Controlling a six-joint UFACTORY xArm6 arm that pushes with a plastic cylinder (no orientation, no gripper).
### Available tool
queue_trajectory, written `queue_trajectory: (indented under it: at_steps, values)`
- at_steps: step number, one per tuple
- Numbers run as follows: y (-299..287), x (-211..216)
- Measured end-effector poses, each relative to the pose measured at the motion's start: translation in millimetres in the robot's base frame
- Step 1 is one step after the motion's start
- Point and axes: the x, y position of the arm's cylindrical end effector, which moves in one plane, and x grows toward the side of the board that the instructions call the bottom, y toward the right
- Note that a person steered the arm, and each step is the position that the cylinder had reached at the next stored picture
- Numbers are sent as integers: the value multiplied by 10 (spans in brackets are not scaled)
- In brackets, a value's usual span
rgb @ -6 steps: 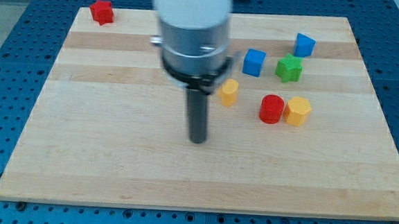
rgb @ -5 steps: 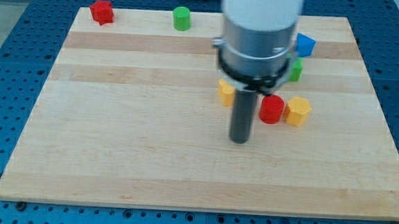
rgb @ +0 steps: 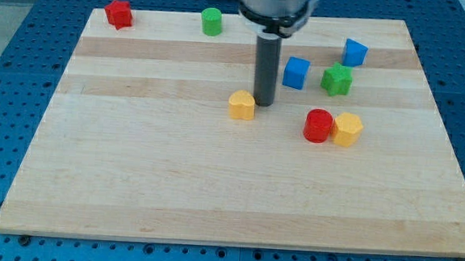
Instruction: Push the yellow heart to the bottom right of the green circle
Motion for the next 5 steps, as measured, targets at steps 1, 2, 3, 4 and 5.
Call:
queue_trajectory:
  at_steps: [1, 2, 3, 4, 5]
  values:
    - [134, 120]
    - [-60, 143]
    - [-305, 142]
    - [-391, 142]
    - [-391, 178]
